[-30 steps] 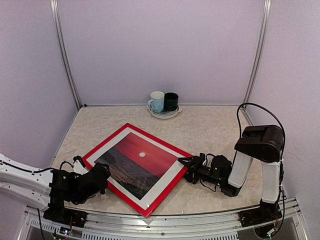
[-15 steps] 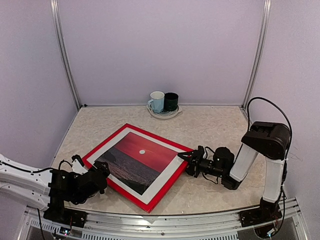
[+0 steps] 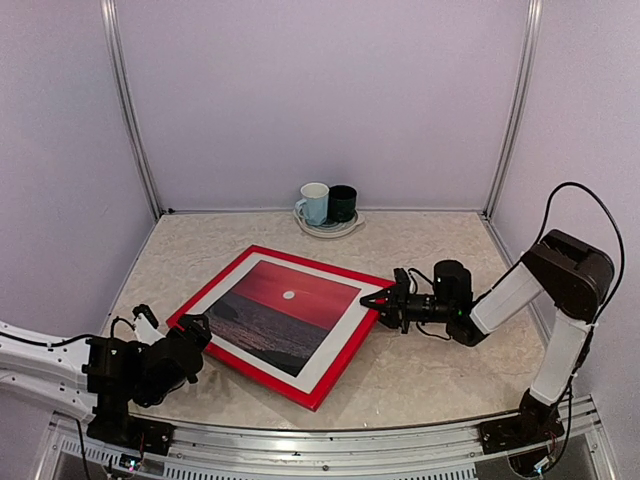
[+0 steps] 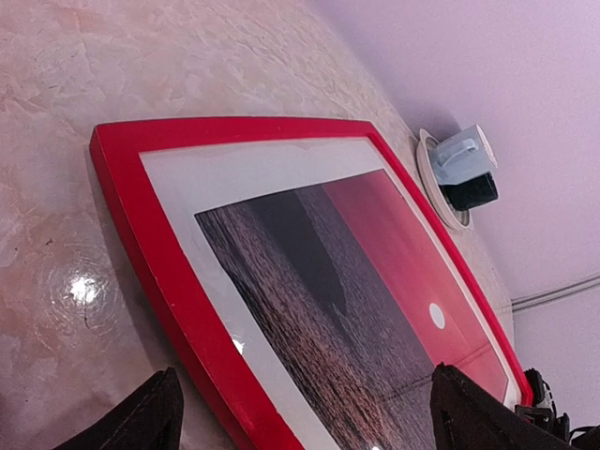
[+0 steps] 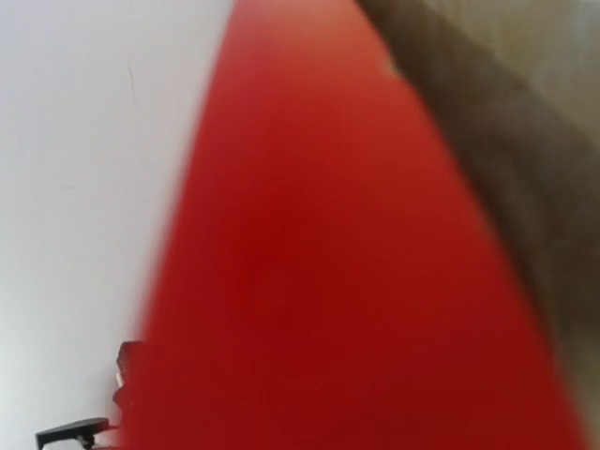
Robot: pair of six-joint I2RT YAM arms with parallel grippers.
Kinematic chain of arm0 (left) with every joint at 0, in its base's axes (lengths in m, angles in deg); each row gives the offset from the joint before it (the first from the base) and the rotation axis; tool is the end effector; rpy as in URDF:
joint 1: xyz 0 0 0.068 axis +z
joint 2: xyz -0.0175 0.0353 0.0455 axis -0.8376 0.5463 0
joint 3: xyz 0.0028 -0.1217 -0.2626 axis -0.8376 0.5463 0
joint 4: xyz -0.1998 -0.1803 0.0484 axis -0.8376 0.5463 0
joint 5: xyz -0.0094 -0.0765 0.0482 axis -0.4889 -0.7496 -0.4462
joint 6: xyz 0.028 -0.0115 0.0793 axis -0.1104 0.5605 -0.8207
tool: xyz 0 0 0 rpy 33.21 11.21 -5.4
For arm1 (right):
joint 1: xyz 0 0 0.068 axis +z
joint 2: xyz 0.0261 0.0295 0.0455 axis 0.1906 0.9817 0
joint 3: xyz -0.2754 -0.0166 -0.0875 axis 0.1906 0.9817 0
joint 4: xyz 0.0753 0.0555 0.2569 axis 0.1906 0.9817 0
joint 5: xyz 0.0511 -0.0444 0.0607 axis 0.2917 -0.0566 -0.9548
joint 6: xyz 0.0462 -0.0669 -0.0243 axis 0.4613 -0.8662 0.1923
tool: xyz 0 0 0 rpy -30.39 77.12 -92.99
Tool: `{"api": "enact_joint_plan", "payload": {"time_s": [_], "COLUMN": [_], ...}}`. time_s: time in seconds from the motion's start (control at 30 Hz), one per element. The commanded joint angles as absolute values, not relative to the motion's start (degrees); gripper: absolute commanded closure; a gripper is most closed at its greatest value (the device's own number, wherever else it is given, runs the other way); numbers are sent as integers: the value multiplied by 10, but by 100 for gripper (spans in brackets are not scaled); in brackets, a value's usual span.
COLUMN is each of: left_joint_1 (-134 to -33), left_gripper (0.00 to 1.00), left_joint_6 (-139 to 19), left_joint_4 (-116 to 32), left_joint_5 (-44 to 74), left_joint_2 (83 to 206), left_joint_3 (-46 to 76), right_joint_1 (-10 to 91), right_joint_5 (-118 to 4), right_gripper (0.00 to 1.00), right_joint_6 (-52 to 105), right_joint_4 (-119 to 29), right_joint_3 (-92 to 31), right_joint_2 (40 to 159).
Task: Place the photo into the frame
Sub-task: Pass from the left arm to the right, then place the photo frame at the center of the board.
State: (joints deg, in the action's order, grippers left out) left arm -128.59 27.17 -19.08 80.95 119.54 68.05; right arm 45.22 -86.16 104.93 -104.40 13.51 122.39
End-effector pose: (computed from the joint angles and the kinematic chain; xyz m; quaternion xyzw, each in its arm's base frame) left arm 0.1109 -0.1348 0.1580 -0.3437 0.7706 -0.2452 0.4774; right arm 0.2664 0.2350 0.1246 0.1475 0.7595 0.6282 0.0820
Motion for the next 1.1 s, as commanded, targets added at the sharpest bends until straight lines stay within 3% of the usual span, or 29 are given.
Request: {"api": "enact_joint_plan", "payload": {"time_s": [0.0,0.23,0.4,0.5,0.83,1.07], "left_joint_1": [-1282,-1279,-1268,-1247,-1033,-924], "left_gripper": [10,10,9,7,5,3], "left_joint_6": [255,250,235,214,-18,-109], "left_joint_4": [-175,-174,-173,-172,-386,-507], "left_joint_5": [818,822,822,821,719,616], "left_joint_2": [1188,1174,1165,1152,1123,1281], "left_joint_3": [680,683,683,683,705,650], "right_joint_1": [419,364,331,318,276,270], "right_joint_5": [-934,-1029,-1135,-1151,-1129,-1119], "right_gripper": [79,82,92,93,91,91], "right_joint_6": [987,882,814,730,546,511], "right_joint_4": [-1021,-928,-885,-786,-532,-491], "right_joint_3": [108,49,1,-31,-86,-102], "right_joint_2": [1222,1244,1276,1273,1265,1273]}}
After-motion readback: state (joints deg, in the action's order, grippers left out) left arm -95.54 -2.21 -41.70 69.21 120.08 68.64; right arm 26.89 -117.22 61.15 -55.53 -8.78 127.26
